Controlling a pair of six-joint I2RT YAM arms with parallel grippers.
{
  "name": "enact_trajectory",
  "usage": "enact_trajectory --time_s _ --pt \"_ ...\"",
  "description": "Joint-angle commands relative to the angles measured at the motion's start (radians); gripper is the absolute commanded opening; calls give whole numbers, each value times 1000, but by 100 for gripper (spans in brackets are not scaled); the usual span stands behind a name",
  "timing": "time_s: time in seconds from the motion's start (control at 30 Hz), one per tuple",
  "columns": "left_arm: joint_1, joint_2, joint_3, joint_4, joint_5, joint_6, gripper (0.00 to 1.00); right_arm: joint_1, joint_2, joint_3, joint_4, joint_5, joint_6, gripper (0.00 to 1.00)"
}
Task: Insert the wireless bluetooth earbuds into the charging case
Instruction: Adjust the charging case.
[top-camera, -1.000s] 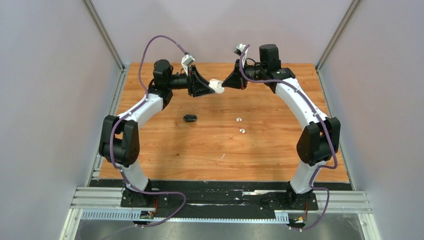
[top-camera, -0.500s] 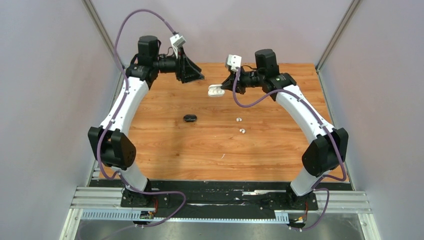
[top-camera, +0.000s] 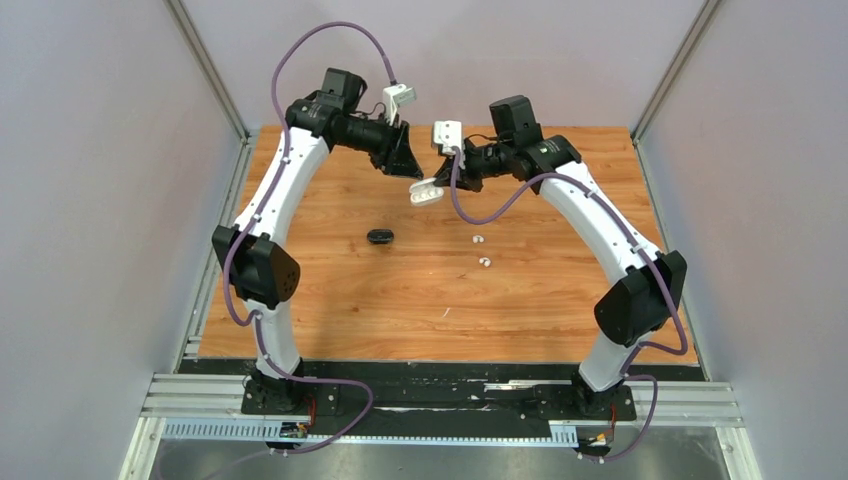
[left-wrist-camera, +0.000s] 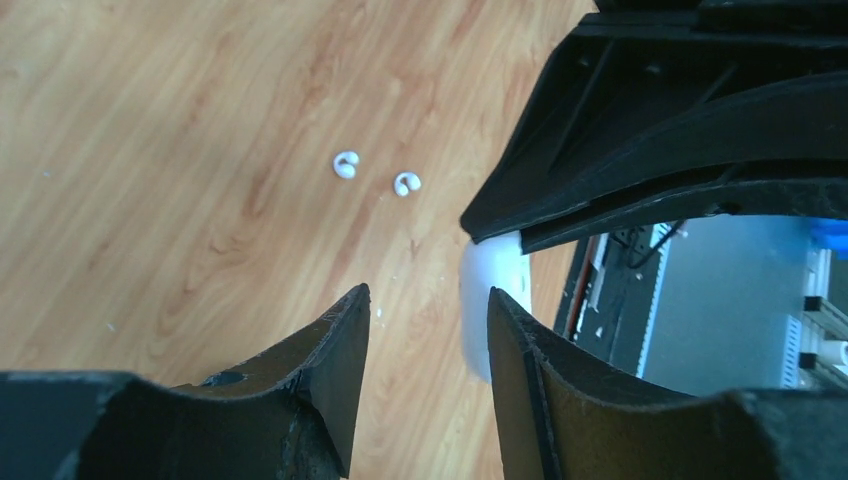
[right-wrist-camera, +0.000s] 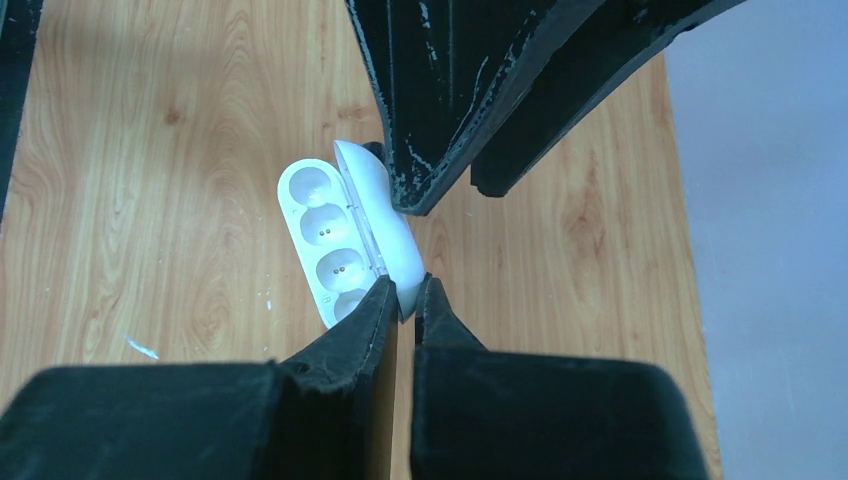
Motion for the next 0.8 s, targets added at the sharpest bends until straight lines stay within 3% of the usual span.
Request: enact_trajectory --time_s 0.0,0.2,0.77 --pt "-18 -19 24 -101 -10 34 53 26 23 58 -45 21 5 0" --pt "-36 -71 -79 -14 -12 7 51 46 31 60 -52 41 8 0" --pt "-41 -94 -101 -55 30 154 55 46 80 93 -59 45 109 0"
